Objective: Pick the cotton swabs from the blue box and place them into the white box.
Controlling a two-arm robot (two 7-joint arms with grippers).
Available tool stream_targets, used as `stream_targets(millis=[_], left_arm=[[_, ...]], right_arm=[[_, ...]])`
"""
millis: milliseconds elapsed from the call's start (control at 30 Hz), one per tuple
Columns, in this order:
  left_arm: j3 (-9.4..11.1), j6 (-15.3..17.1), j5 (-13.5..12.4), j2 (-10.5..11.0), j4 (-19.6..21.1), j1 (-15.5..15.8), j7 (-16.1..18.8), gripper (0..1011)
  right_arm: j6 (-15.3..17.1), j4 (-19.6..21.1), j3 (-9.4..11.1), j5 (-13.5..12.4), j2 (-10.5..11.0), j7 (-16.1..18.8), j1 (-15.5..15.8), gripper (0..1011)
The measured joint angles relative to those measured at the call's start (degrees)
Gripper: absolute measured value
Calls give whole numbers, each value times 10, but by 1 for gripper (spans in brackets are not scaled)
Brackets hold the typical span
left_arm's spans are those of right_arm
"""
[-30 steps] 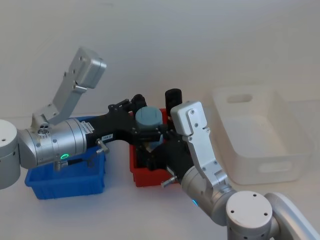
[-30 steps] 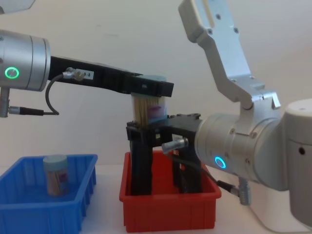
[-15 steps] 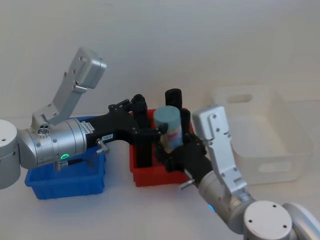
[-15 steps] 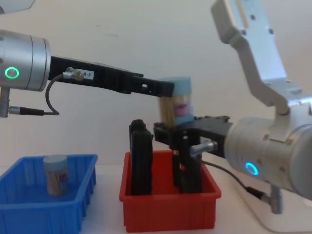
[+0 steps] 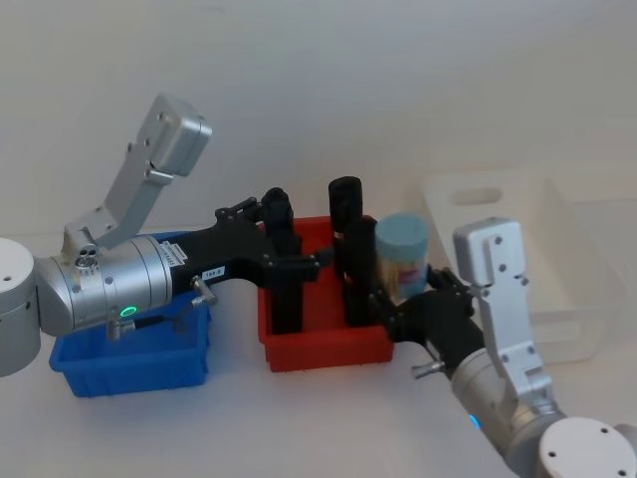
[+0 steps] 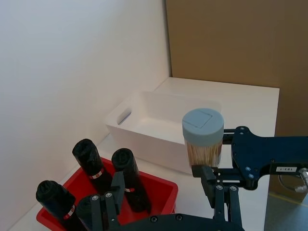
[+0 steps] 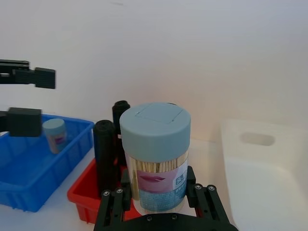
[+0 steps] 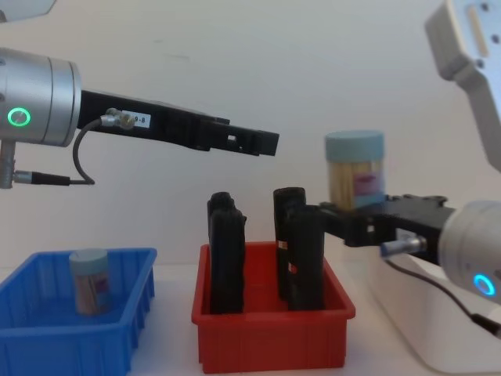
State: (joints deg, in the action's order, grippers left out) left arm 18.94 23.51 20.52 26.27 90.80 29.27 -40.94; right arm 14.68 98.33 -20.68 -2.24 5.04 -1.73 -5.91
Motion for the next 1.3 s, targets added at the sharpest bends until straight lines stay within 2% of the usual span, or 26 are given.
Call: stream_targets(millis=[267,467,733,800,1300], left_arm=[[0,0,0,0,0,0,0,1004],[0,0,0,0,0,0,0,1004],[0,0,0,0,0,0,0,1004],[0,0,0,0,0,0,0,1004],[0,0,0,0,0,0,0,1004]], right_arm=[[-5,5,23,-16,18,-31,9,622],[-10,-7,44,-28,30,-43,4,622],[-17,-46,67,-36,39,-44,-23,622],[-18,-69,75,-37,41,-40,-38,622],[-8,-157,101,-48,41,-17,-98,624]])
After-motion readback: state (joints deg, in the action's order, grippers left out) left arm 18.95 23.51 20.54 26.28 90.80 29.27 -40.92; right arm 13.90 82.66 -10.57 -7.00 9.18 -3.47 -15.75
